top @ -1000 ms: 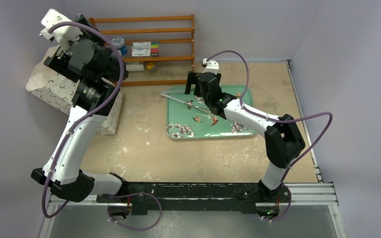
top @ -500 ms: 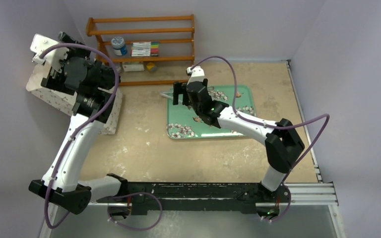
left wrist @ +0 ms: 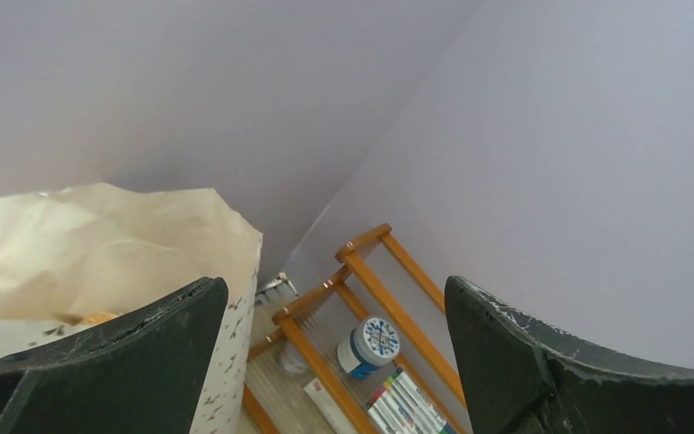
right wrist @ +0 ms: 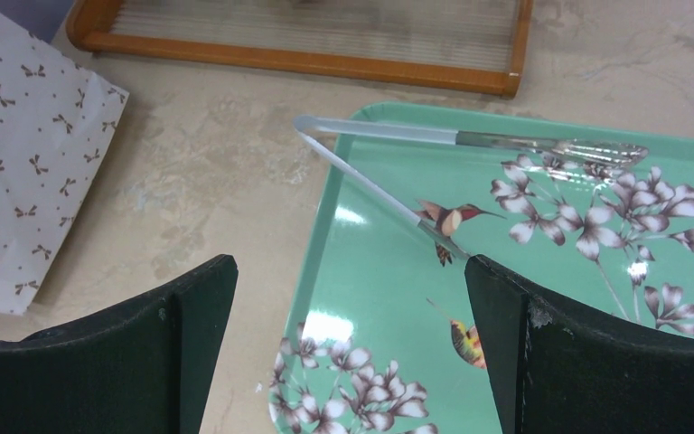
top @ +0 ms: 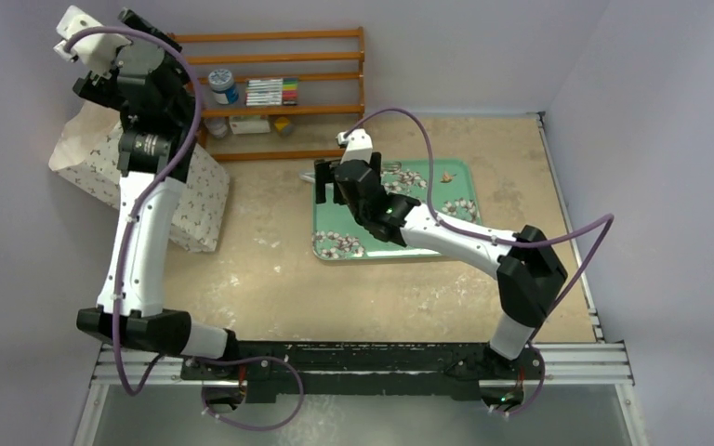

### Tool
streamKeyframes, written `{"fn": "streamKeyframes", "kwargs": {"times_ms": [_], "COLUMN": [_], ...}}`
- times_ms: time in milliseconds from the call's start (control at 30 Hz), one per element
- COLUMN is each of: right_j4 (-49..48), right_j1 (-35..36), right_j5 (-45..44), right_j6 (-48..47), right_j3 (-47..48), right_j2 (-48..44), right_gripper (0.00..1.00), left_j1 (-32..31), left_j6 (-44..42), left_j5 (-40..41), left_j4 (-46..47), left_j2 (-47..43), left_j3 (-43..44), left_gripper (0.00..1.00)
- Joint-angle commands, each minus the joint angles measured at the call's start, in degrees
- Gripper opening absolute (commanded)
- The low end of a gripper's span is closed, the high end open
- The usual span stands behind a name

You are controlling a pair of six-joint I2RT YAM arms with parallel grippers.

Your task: Take the fake bread out of the paper bag

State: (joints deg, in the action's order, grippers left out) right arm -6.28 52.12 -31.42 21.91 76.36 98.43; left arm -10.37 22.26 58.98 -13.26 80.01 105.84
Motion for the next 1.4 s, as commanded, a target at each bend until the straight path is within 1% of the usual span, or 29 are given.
{"fn": "streamKeyframes", "kwargs": {"times_ms": [0,67,133,267,400,467,600,700,767,833,900,1067,1233,1367], "right_j4": [0.41,0.38,-0.95,-4.16,-5.68,-6.24,-8.01,-10.21,-11.15,-11.65,-11.69,-10.73,-8.63,-8.05], "right_j1": [0.00,0.05,0.07,0.15,1.01,1.48,2.40,3.20,3.91,4.68,5.43,5.98,5.99,6.00], "right_j5": [-2.98,-2.92,-2.28,-0.25,1.16,1.67,1.88,2.32,2.18,1.75,1.48,1.10,-0.77,-1.54], "right_j6": [-1.20,-1.27,-1.42,-1.41,-1.18,-1.17,0.15,1.60,2.11,2.25,2.34,3.85,5.20,5.98], "right_j3": [4.18,3.76,2.45,0.10,-1.40,-1.81,-2.98,-4.02,-4.20,-4.20,-4.31,-5.32,-5.12,-4.95], "right_j2": [1.37,1.05,0.37,-0.02,-0.31,-0.35,-0.80,-1.51,-1.81,-2.12,-2.55,-2.99,-2.98,-2.89], "right_gripper": [1.00,1.00,1.00,1.00,1.00,1.00,1.00,1.00,1.00,1.00,1.00,1.00,1.00,1.00], "left_j1": [11.31,15.99,19.67,21.00,22.17,22.60,22.66,22.67,22.63,22.60,22.65,22.62,22.67,22.61], "left_j6": [21.70,28.85,33.58,36.78,36.55,35.00,28.02,23.27,20.78,17.49,15.37,12.33,8.29,5.93], "left_j5": [-15.18,-19.85,-21.84,-18.64,-17.33,-17.89,-19.39,-19.75,-20.01,-21.12,-22.13,-23.59,-23.73,-25.89], "left_j4": [-11.03,-13.30,-14.13,-16.20,-16.15,-15.40,-11.75,-13.71,-15.16,-17.41,-19.05,-23.41,-24.24,-25.66], "left_j2": [2.13,1.98,0.88,-0.76,-1.38,-1.62,-2.04,-0.29,1.20,3.80,5.68,9.10,9.08,10.01], "left_j3": [2.49,1.21,-1.17,-1.92,-0.75,-0.17,-0.33,2.79,4.88,9.09,10.83,12.57,10.07,9.66], "left_gripper": [0.92,0.92,0.92,0.91,0.91,0.91,0.89,0.87,0.87,0.87,0.87,0.87,0.87,0.87]}}
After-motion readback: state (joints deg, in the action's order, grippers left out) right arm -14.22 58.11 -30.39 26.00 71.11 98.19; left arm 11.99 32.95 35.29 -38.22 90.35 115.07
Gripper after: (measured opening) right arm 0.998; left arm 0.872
